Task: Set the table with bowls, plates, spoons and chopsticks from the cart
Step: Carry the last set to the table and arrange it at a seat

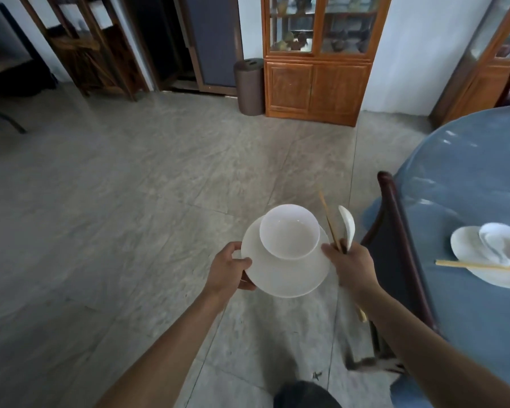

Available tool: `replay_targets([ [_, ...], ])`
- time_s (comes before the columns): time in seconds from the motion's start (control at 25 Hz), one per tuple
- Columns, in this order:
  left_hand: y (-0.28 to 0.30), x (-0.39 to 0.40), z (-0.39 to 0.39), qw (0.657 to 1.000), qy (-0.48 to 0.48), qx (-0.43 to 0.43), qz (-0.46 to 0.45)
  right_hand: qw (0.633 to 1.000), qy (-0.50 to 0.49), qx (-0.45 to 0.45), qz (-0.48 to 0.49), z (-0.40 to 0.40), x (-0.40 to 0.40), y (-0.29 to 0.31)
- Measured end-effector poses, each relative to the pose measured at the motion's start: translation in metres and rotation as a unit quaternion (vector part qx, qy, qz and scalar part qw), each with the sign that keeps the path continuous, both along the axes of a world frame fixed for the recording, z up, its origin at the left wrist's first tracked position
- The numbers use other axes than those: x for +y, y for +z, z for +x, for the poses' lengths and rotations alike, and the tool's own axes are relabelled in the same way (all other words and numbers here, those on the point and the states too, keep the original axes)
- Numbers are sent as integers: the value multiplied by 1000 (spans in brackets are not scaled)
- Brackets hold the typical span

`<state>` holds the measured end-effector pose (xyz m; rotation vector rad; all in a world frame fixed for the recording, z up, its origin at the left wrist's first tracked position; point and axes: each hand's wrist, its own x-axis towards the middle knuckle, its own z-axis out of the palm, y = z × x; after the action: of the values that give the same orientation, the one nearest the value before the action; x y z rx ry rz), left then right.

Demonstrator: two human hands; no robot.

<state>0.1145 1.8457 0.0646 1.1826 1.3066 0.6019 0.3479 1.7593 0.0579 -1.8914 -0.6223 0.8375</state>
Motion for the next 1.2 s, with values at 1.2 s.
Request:
replay_targets([
  [1.2, -5, 543, 293, 980, -199, -14, -7, 981, -192, -6, -37, 248, 463, -9],
])
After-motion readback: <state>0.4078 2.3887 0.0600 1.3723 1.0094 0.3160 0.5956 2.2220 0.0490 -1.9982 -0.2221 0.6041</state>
